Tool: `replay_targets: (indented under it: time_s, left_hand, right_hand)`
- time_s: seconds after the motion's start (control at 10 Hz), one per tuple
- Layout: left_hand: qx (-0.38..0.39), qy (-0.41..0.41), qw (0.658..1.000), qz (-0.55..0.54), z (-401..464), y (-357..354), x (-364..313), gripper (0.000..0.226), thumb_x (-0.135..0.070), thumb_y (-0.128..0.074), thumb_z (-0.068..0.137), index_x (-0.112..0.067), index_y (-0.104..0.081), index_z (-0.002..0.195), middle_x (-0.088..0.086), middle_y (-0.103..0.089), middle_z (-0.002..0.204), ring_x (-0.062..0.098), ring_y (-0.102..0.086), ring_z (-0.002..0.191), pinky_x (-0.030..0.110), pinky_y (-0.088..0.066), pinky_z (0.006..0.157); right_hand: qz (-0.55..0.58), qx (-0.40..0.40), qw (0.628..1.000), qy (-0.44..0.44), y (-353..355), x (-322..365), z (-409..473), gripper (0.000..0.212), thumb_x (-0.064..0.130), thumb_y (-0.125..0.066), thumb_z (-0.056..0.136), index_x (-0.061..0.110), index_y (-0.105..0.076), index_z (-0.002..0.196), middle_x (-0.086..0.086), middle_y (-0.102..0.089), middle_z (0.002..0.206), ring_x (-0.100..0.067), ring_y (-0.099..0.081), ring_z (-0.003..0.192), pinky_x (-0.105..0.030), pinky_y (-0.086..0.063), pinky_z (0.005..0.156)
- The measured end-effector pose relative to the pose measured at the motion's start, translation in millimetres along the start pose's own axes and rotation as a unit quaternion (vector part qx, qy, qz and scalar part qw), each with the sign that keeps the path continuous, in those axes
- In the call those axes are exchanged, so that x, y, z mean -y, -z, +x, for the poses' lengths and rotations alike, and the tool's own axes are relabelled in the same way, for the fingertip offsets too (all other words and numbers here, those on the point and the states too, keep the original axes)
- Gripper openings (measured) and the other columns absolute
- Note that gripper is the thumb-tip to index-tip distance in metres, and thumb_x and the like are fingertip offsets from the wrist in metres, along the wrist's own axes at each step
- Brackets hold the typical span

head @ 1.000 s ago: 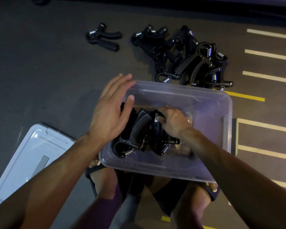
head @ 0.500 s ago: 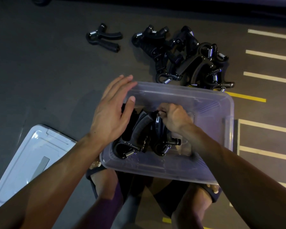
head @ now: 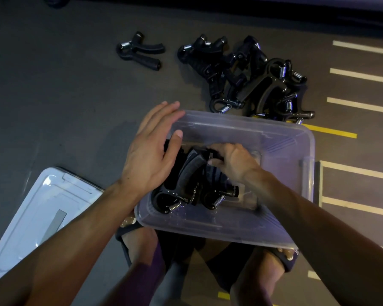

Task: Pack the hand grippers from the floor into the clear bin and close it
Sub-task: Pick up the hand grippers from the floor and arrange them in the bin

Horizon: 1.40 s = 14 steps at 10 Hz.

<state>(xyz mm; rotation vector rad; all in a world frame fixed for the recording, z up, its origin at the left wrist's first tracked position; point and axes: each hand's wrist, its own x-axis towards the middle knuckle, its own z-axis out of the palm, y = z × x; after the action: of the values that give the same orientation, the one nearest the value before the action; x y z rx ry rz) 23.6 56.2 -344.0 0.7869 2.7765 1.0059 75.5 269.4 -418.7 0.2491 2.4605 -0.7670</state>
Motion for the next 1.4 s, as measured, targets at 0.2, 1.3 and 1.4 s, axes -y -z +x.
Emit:
replay_targets:
  time_s: [0.2,1.3,1.4]
  left_hand:
    - [0.005,0.004,1.0,0.003,-0.2,0.0,-0.5,0.038,-0.02,-0.048,0.107,-0.009,-0.056,0.143,0.002,-0.049,0.155,0.017,-0.033,0.151,0.028,-0.024,0.125]
    - [0.015,0.025,0.998,-0.056,42.7,1.5,11.1,0.025,-0.017,-0.055,0.104,-0.016,-0.075,0.119,-0.009,-0.071,0.121,0.007,-0.064,0.114,0.019,-0.043,0.102]
    - [0.013,0.022,0.998,-0.06,43.9,0.7,12.2,0.024,-0.015,-0.057,0.103,-0.015,-0.075,0.118,-0.009,-0.071,0.119,0.006,-0.065,0.113,0.022,-0.046,0.102]
  right_hand:
    - [-0.018,-0.026,0.999,0.032,1.3,-8.3,-5.6,0.051,0.046,-0.065,0.091,0.035,-0.053,0.14,-0.004,-0.07,0.125,-0.03,-0.06,0.12,-0.038,-0.047,0.103]
    - [-0.171,-0.091,0.977,0.084,127.7,60.5,155.4,0.041,0.031,-0.063,0.091,0.033,-0.06,0.132,-0.01,-0.051,0.137,-0.036,-0.045,0.128,-0.047,-0.043,0.107]
    - [-0.194,-0.093,0.973,0.083,126.7,64.5,165.6,0.038,0.025,-0.062,0.092,0.033,-0.062,0.129,-0.01,-0.052,0.135,-0.035,-0.044,0.127,-0.044,-0.044,0.105]
